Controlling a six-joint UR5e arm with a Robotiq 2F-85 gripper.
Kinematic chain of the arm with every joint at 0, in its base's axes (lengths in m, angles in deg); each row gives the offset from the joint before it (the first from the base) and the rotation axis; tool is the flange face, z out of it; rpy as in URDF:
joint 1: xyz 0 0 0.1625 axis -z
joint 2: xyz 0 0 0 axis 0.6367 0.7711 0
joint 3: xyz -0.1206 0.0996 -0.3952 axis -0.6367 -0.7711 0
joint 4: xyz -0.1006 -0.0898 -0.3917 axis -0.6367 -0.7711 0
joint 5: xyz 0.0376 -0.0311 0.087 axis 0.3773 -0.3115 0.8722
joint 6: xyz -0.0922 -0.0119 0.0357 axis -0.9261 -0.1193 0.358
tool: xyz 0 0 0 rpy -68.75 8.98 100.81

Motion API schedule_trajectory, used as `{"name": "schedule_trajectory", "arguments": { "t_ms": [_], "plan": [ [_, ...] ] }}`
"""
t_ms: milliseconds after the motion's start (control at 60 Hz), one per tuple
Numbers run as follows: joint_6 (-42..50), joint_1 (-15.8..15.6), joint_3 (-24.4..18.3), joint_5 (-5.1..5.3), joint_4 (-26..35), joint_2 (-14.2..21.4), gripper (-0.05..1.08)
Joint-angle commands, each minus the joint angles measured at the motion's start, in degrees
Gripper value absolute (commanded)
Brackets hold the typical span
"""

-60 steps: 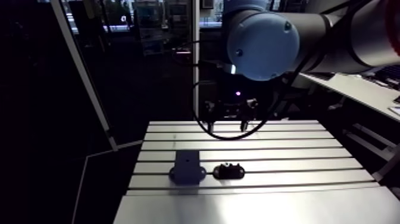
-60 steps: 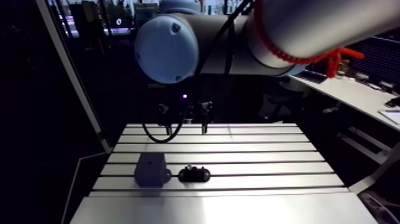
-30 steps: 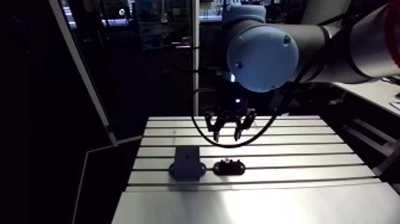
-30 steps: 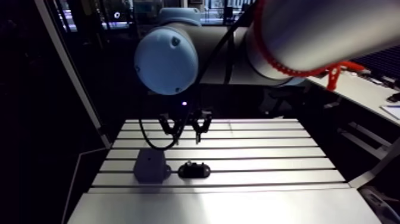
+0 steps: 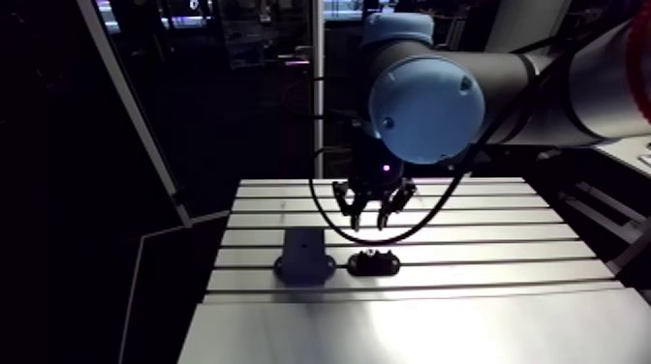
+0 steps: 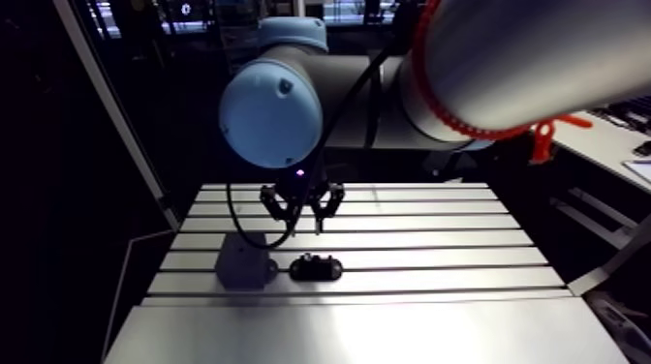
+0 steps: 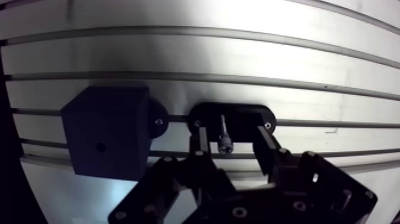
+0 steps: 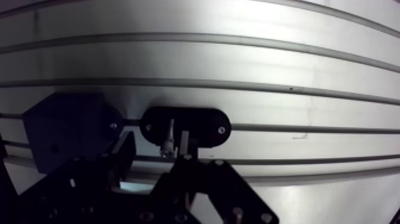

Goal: Pick up the M10 bolt and insert it into the hole until fully seated.

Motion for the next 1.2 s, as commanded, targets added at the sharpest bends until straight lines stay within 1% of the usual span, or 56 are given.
{"name": "schedule_trajectory", "arguments": {
  "t_ms": [17, 367, 600, 1200],
  "plan": [
    [0.06, -0.06, 0.15, 0.06, -0.29, -0.3, 0.5],
    [0.06, 0.01, 0.57, -0.03, -0.29, -0.4, 0.51],
    [0.06, 0.1, 1.26, -0.37, -0.29, -0.31, 0.51],
    [-0.03, 0.1, 2.15, -0.47, -0.38, -0.38, 0.51]
  ]
}}
